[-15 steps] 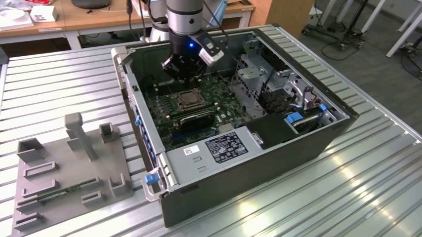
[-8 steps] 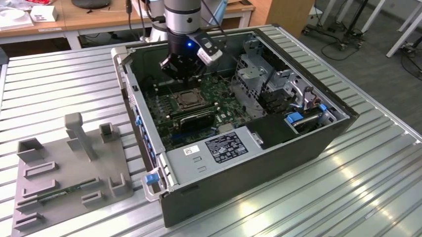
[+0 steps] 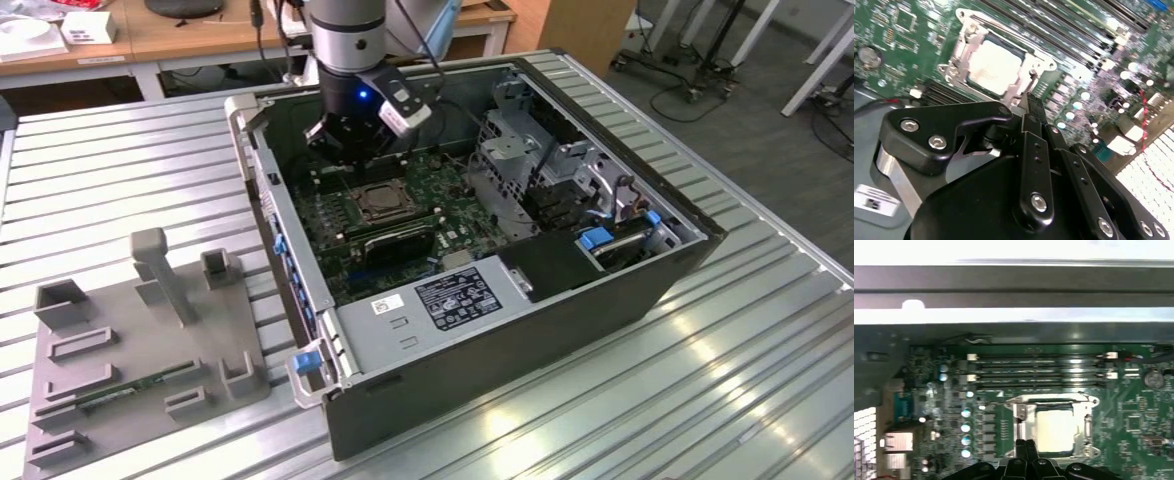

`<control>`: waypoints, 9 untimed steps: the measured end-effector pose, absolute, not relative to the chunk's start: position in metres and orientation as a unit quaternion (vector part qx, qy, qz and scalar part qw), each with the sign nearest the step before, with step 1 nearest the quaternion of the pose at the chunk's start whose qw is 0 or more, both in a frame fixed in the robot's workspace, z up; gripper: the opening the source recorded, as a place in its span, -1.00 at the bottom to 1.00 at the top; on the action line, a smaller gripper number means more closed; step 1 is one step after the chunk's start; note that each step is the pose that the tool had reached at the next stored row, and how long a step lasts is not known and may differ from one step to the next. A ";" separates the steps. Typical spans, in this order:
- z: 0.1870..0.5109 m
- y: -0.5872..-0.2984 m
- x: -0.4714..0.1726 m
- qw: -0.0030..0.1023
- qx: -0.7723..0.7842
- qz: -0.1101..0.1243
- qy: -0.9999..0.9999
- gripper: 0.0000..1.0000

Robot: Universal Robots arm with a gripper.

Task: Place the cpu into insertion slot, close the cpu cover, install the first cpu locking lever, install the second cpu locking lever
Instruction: 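Install the first cpu locking lever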

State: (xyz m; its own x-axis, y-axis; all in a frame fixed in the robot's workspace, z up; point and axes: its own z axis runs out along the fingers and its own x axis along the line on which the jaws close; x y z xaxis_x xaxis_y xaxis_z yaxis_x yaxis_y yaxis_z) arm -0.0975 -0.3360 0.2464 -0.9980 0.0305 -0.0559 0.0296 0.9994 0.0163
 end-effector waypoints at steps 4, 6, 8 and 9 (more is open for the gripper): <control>0.246 -0.336 -0.109 0.028 0.015 0.007 0.999 -0.79; 0.246 -0.336 -0.114 0.028 0.015 0.007 0.999 -0.79; 0.246 -0.336 -0.119 0.028 0.015 0.007 0.999 -0.79; 0.246 -0.336 -0.122 0.028 0.015 0.006 0.999 -0.79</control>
